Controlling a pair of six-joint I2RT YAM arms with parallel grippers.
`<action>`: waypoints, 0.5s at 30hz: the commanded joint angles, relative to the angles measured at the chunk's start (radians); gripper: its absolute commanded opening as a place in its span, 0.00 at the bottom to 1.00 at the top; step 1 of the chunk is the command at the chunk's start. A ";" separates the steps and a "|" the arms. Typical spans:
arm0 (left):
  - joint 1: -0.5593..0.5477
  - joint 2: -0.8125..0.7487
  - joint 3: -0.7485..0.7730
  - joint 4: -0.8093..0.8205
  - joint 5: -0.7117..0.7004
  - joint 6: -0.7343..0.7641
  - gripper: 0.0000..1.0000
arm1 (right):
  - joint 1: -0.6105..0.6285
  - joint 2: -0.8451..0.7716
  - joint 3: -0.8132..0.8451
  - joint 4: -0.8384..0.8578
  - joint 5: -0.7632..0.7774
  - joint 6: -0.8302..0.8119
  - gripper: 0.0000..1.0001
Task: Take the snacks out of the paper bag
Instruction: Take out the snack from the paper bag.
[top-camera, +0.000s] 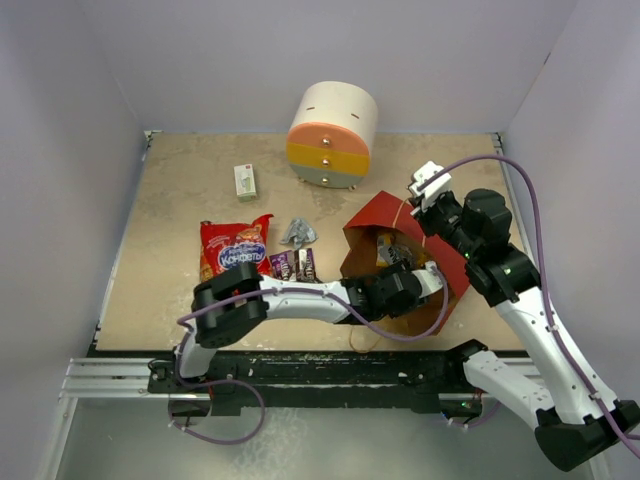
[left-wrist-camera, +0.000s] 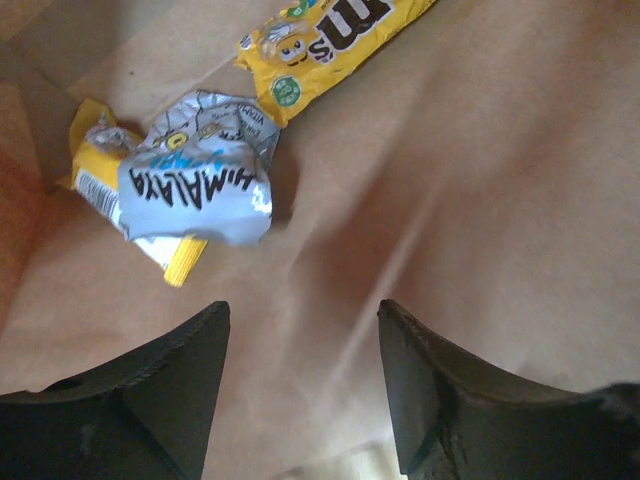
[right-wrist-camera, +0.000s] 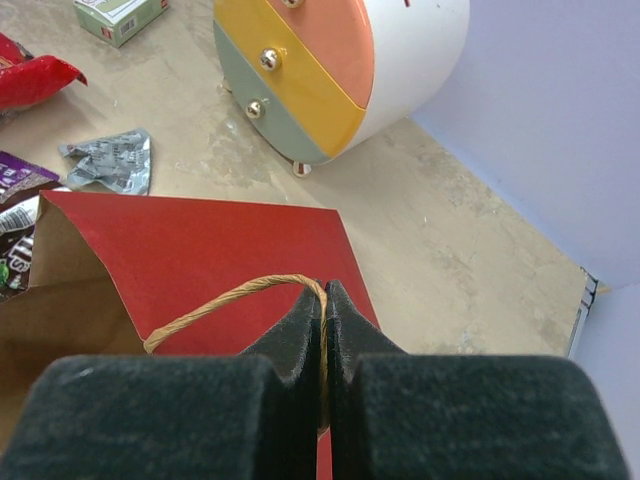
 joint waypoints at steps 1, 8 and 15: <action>0.021 0.088 0.087 0.098 -0.045 0.117 0.67 | -0.002 -0.020 0.037 -0.008 0.017 0.003 0.00; 0.070 0.189 0.168 0.108 -0.065 0.200 0.74 | -0.003 -0.036 0.039 -0.029 0.029 0.002 0.00; 0.113 0.273 0.277 0.045 -0.090 0.204 0.67 | -0.002 -0.032 0.042 -0.023 0.021 0.005 0.00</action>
